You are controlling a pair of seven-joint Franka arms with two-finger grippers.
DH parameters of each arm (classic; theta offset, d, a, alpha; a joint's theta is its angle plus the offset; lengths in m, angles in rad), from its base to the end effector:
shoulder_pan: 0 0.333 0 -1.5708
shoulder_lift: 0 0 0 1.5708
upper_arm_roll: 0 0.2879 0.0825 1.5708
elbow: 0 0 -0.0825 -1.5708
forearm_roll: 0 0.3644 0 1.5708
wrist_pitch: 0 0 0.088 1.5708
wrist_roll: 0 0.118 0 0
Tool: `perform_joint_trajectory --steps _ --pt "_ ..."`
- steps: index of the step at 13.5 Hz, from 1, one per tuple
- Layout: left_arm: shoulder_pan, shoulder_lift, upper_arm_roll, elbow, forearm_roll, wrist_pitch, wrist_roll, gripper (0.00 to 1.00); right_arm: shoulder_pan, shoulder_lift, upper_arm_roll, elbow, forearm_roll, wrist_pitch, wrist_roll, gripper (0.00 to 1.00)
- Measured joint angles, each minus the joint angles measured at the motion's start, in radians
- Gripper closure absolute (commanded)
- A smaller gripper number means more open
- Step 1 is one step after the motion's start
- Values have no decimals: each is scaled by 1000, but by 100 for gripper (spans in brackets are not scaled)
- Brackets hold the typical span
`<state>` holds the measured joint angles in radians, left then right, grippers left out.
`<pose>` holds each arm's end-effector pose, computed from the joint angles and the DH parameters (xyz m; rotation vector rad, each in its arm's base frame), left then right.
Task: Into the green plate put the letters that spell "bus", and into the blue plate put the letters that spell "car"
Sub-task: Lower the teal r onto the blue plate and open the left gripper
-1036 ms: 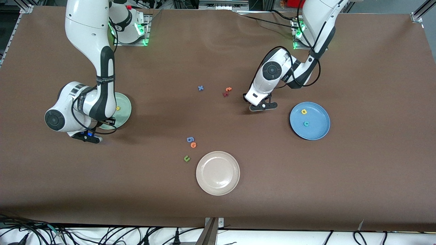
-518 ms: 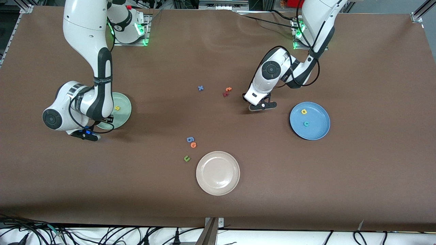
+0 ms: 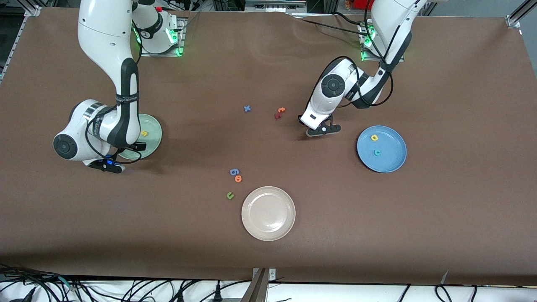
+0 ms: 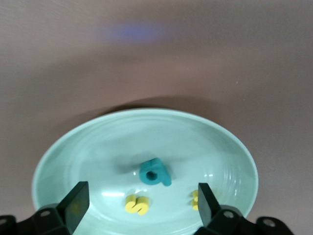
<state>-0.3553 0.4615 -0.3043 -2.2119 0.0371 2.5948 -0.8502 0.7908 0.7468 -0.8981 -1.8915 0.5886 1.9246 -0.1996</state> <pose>0.4074 -0.3273 0.1529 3.0766 0.2846 -0.1865 0.5526 -0.0141 0.1858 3.0491 -0.3180 -0.5591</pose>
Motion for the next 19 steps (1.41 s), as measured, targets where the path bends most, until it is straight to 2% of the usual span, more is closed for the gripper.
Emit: perform_joint_trajectory --steps 3,7,8,11,16,17,18,19 --pt "3 3 4 22 0 -47 -1 82 26 -37 -78 91 0 -162 0 1" --pt "86 5 14 238 0 -433 114 83 69 -69 -206 271 0 -403 1 1" --pt "121 5 15 273 0 -486 172 83 78 -72 -233 314 0 -449 1 1" --pt "231 10 20 287 1 -565 356 83 123 -75 -313 417 0 -546 2 1" --pt "338 26 28 287 85 -611 525 83 182 -75 -428 443 0 -593 -1 1" --pt "352 28 28 287 86 -611 553 78 182 -75 -435 453 0 -597 -2 1" --pt "366 29 29 287 86 -611 576 43 182 -75 -439 467 0 -601 -2 1" --pt "381 30 29 287 86 -611 597 0 182 -75 -440 484 0 -605 -2 1"
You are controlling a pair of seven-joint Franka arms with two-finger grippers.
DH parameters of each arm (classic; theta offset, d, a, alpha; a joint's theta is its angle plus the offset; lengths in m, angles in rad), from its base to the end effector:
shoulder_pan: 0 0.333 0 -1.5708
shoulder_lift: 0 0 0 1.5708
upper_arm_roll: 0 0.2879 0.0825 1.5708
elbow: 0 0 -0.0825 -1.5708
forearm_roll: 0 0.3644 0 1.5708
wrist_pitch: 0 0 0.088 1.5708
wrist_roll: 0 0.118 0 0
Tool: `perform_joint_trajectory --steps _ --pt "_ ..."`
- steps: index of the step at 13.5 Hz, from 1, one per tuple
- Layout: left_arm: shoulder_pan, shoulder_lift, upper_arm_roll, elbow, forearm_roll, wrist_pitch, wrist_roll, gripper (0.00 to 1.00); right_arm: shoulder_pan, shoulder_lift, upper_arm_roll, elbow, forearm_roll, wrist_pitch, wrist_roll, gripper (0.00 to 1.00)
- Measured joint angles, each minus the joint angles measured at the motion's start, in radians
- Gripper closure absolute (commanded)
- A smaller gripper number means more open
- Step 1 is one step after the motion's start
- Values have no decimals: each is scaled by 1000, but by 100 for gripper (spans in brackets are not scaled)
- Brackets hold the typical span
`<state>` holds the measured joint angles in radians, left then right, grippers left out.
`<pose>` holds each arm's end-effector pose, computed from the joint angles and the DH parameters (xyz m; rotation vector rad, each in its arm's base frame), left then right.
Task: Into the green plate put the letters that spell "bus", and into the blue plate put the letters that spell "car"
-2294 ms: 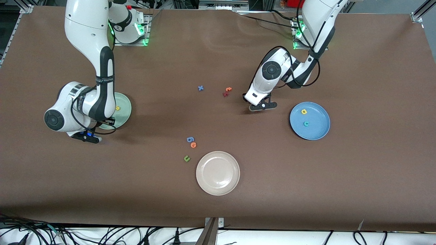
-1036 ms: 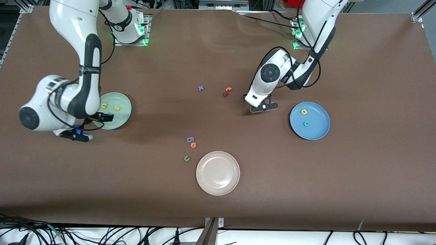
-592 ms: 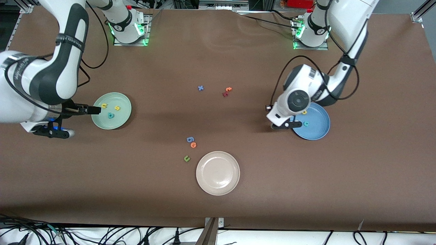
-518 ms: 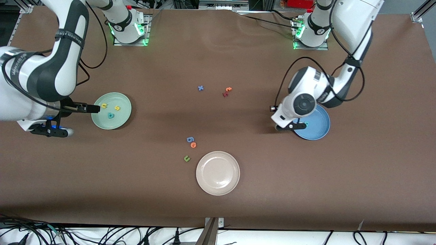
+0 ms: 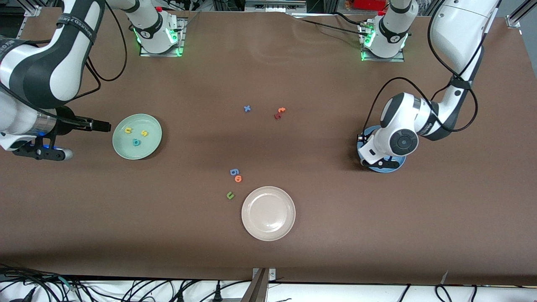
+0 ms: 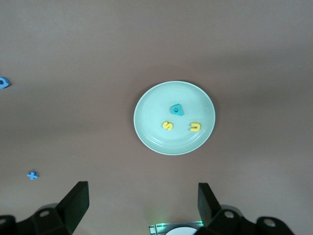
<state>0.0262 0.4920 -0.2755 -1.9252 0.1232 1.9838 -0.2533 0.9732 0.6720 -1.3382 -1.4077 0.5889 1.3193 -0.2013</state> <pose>0.5301 -0.1266 0.1945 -3.0067 0.0978 0.6193 0.5871 0.0250 0.4701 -3.0986 0.1874 0.4262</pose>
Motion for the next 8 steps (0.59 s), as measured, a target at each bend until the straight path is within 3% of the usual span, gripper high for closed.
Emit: perform_joint_trajectory --steps 3,8 --pt "36 12 1 11 0 0 28 0 -30 0 15 35 3 -20 1 2" --pt "91 14 1 35 0 0 29 0 -274 1 212 219 4 -132 42 2"
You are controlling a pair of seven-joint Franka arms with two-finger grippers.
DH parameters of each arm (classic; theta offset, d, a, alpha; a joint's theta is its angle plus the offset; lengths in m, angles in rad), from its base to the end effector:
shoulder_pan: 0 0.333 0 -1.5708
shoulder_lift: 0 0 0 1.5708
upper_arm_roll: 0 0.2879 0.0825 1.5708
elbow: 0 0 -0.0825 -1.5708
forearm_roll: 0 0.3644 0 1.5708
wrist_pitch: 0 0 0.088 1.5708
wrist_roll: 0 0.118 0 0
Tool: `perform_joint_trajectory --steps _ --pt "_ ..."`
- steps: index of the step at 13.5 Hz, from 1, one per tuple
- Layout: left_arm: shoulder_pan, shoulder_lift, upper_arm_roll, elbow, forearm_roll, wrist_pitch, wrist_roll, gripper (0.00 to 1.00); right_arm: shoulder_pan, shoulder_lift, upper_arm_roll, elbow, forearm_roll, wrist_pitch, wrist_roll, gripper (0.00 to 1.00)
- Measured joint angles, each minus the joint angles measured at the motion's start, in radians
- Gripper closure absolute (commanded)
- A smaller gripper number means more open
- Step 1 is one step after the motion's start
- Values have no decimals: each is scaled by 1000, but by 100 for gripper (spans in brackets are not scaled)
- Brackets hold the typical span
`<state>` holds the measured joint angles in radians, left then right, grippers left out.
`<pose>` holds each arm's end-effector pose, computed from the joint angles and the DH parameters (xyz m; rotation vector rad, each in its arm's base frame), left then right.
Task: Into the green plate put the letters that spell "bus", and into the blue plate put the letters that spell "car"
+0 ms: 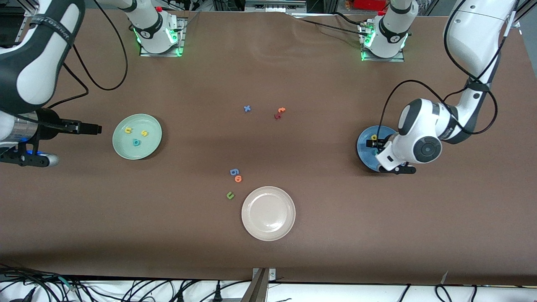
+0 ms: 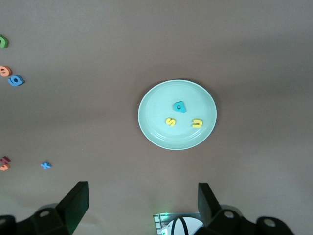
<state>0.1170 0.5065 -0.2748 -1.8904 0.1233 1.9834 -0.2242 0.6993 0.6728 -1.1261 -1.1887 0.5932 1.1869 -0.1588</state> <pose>0.5498 -0.0778 0.1986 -3.0433 -0.0015 0.6013 0.6069 0.0025 0.4791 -3.0202 0.2077 0.5095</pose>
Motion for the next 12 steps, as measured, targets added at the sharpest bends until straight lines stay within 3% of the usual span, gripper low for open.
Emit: perform_joint_trajectory --steps 4,6,8,11,12 --pt "46 -23 -2 81 0 -114 0 0 -176 0 165 109 -14 -59 22 2" --pt "46 -41 -1 152 -1 -204 -2 0 -263 -6 274 146 -66 -68 29 2" --pt "45 -68 24 174 -1 -230 -2 0 -362 -32 434 168 -154 -66 52 5" --pt "47 -79 42 174 -7 -238 -2 0 -532 -103 754 181 -363 -38 88 5" --pt "46 -79 41 174 -8 -239 -2 0 -566 -124 822 180 -408 -26 95 5"
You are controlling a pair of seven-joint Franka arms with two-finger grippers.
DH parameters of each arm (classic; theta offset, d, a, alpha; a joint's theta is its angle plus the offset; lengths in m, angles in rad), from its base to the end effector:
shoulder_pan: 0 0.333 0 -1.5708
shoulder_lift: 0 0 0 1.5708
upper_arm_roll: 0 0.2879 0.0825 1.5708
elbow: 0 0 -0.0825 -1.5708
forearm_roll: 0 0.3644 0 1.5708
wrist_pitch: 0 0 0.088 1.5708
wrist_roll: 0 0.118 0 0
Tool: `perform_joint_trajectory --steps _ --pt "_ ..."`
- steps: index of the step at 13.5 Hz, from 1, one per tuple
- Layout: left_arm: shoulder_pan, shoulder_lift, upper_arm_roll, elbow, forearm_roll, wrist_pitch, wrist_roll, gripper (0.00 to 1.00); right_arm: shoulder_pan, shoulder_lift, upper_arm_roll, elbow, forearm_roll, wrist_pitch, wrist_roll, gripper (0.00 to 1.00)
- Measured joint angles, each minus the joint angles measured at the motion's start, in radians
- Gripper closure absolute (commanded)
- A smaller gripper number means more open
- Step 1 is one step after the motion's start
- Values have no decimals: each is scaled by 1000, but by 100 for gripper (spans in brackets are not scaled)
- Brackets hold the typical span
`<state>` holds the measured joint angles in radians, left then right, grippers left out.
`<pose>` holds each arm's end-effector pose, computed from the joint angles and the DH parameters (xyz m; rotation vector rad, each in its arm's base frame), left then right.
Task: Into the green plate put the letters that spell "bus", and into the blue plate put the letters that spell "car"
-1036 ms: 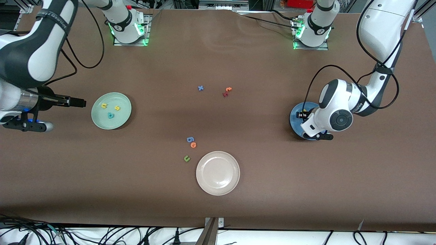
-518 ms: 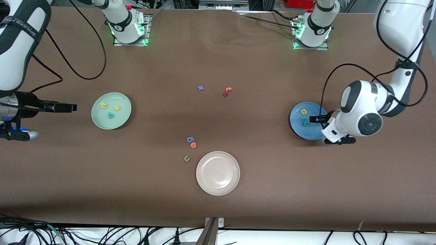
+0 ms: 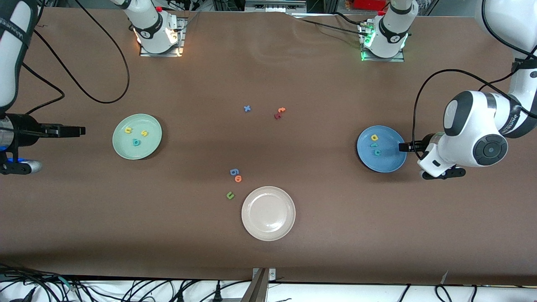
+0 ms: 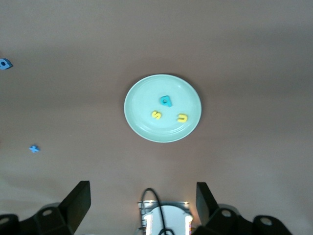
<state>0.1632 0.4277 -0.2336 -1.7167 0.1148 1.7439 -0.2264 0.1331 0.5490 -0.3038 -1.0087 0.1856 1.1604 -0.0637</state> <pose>0.5808 -0.0211 0.2949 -3.0150 -0.1741 0.5836 0.6177 -0.0278 0.4890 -3.0243 0.0799 0.5707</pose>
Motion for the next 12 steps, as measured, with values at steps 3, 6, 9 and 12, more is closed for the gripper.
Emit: perform_joint_trajectory --steps 3,6,9,12 --pt "-4 -7 -2 0 -8 -11 0 0 -29 -81 54 -81 -34 95 8 4" --pt "-9 -49 -2 0 -14 -76 0 0 -33 -208 79 -294 -71 268 8 2" --pt "-26 -90 32 -1 -51 -96 0 0 -39 -316 139 -453 -130 418 9 1" --pt "-37 -114 65 -3 -54 -100 1 0 -39 -347 152 -478 -150 446 22 0"
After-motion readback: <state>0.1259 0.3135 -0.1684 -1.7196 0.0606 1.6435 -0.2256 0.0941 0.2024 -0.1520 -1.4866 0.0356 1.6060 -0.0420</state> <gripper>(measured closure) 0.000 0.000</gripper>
